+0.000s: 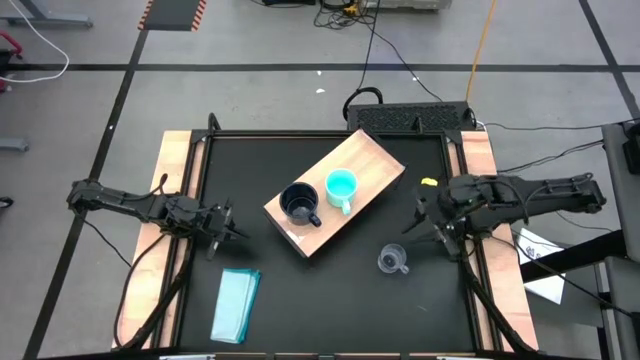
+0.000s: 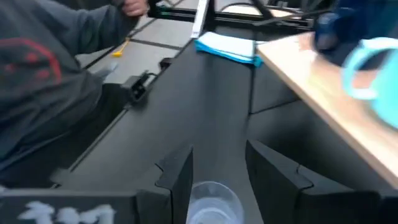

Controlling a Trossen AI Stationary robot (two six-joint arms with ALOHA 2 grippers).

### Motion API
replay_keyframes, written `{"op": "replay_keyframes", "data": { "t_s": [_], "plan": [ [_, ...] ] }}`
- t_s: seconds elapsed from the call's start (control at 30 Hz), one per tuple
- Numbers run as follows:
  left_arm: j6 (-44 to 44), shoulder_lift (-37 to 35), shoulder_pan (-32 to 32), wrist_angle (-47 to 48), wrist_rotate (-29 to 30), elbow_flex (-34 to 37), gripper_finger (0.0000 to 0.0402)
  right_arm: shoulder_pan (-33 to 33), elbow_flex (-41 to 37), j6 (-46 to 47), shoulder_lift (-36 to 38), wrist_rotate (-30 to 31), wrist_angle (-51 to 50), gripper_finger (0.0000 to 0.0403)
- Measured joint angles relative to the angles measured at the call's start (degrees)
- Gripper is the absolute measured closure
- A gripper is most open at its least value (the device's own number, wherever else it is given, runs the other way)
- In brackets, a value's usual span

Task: Stack small to large cups/mugs on shelf
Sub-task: Put the transparent cup on the shelf

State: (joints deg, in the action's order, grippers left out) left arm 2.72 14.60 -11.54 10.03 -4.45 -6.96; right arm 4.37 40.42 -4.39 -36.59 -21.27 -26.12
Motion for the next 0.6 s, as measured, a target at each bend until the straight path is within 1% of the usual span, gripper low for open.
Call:
{"op": "replay_keyframes", "data": {
  "t_s": [0.07, 0.23, 0.33, 0.6],
  "plan": [
    [0.0, 0.0, 0.0, 0.0, 0.0, 0.0, 0.0376, 1.7, 0.0, 0.6, -1.3, 0.3, 0.6, 0.0264],
    [0.0, 0.0, 0.0, 0.0, 0.0, 0.0, 0.0376, 5.1, 0.2, 3.1, -5.3, 6.0, -0.2, 0.0264],
    [0.0, 0.0, 0.0, 0.0, 0.0, 0.0, 0.0376, 6.3, 1.1, 4.6, -7.7, 8.0, -2.0, 0.0264],
    [0.0, 0.0, 0.0, 0.0, 0.0, 0.0, 0.0376, 10.8, 3.2, 9.3, -12.4, 8.2, -3.7, 0.0264]
  ]
}}
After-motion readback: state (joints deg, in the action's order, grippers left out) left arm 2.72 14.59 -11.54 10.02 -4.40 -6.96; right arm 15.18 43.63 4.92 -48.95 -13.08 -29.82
